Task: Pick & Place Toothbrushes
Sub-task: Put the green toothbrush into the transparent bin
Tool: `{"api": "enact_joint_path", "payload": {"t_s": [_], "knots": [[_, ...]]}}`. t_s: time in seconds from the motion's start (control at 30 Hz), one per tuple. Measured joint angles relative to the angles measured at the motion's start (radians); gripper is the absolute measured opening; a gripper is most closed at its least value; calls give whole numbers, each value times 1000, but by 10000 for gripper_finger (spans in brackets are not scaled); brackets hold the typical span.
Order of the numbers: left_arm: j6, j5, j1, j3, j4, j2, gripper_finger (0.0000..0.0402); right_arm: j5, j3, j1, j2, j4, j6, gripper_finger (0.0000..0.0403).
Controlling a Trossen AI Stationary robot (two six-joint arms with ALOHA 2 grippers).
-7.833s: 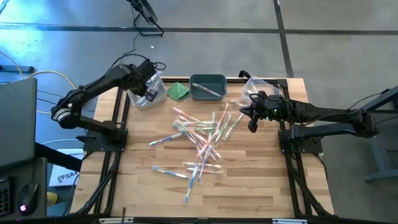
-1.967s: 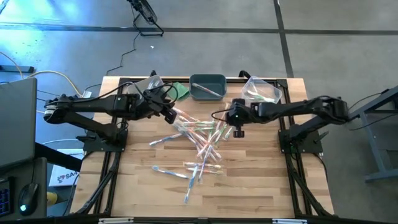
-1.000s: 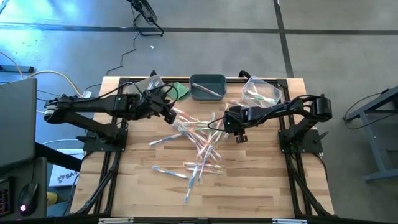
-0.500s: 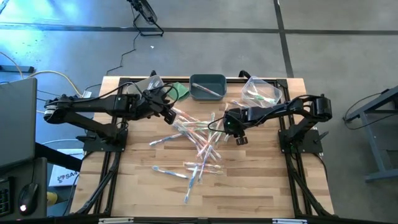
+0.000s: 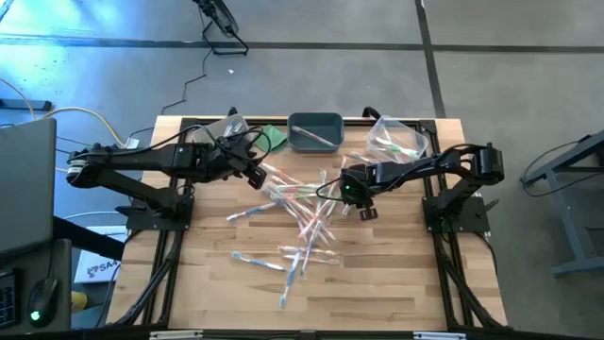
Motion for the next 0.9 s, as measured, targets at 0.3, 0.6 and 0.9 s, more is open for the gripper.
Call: {"api": "enact_joint_path", "payload": {"t_s": [0.3,0.6,0.9], "knots": [[0,0,0,0,0,0,113,-76,0,0,0,1,122,32],[-2,0,0,0,4,0,113,-82,0,0,-1,4,244,29],[-25,0,0,0,4,0,113,-82,0,0,-1,17,244,24]]}}
